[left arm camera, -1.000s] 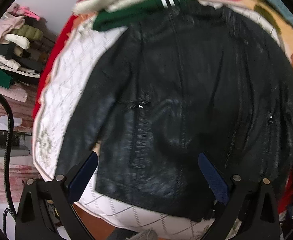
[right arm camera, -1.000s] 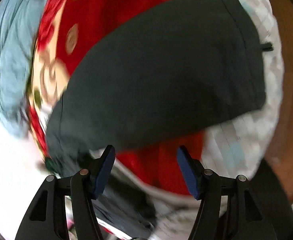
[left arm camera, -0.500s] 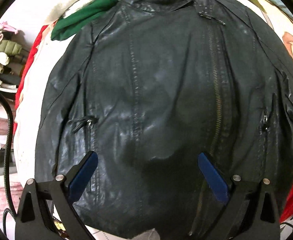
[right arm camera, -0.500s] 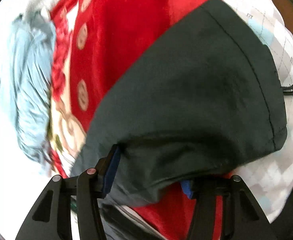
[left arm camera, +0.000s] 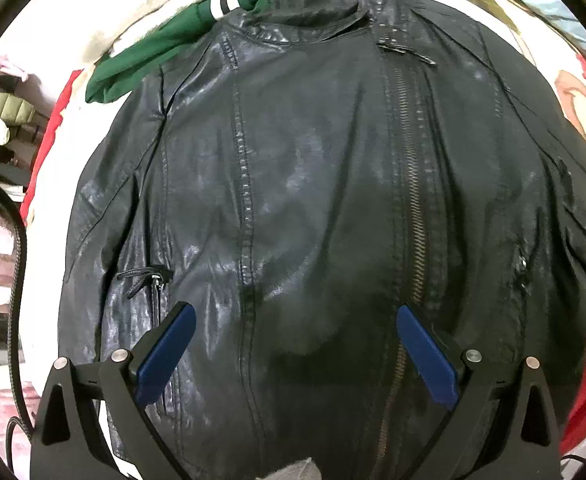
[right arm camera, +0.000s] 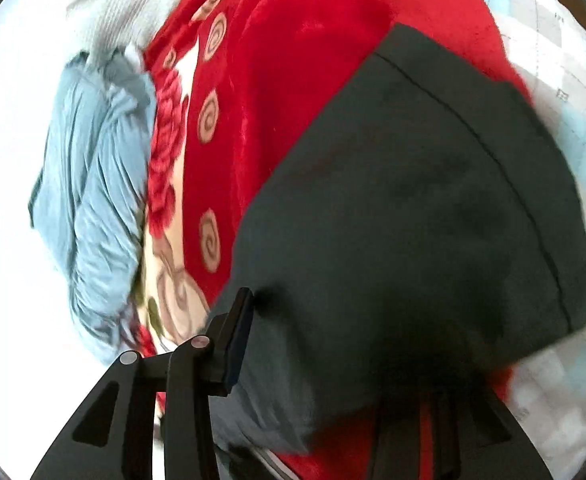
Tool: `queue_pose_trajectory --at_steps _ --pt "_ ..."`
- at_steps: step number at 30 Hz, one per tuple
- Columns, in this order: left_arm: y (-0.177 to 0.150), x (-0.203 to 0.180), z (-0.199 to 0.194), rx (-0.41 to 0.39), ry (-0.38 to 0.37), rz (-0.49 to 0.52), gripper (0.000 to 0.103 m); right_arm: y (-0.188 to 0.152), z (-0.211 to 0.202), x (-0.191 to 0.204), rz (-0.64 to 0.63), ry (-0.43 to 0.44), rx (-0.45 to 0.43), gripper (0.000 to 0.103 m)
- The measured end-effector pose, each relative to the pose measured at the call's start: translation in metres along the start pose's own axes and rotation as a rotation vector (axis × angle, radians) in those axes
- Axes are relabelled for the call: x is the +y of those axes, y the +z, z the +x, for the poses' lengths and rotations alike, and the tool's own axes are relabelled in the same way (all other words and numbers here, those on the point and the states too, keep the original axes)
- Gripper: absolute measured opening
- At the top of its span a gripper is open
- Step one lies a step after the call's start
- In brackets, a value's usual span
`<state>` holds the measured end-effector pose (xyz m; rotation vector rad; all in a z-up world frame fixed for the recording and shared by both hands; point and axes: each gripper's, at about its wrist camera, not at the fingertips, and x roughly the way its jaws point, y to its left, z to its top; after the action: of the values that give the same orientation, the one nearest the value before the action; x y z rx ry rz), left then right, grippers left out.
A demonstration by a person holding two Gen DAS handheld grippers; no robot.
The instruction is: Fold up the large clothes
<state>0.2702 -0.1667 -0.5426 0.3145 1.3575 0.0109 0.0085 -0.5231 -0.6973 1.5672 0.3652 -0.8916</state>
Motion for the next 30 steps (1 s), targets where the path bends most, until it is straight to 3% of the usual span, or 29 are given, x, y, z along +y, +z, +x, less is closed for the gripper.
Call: queue_pose_trajectory --at_steps 8,12,15,20,23,26,30 --pt "0.011 0.037 0.000 -0.004 0.005 -0.095 0.103 -0.021 -0.048 0.106 -0.241 -0.020 -0.099 0.006" --pt "0.018 0.068 -0.003 -0.010 0.009 -0.154 0.103 -0.051 -0.070 0.174 -0.393 0.014 -0.126 0.006" --pt "0.021 0.095 -0.004 -0.008 0.018 -0.196 0.103 -0.093 -0.066 0.233 -0.543 0.035 -0.111 0.006" --pt "0.029 0.147 0.006 -0.014 0.055 -0.258 0.103 -0.191 -0.029 0.304 -0.814 0.039 -0.029 0.005" --pt "0.025 0.180 0.016 -0.009 0.077 -0.312 0.103 -0.282 0.003 0.329 -1.023 0.044 0.063 0.005" --pt "0.014 0.212 0.030 0.011 0.094 -0.368 0.103 -0.388 0.036 0.327 -1.297 0.030 0.148 0.005" --pt "-0.008 0.256 0.049 0.051 0.118 -0.430 0.103 -0.516 0.093 0.282 -1.669 -0.096 0.280 0.005"
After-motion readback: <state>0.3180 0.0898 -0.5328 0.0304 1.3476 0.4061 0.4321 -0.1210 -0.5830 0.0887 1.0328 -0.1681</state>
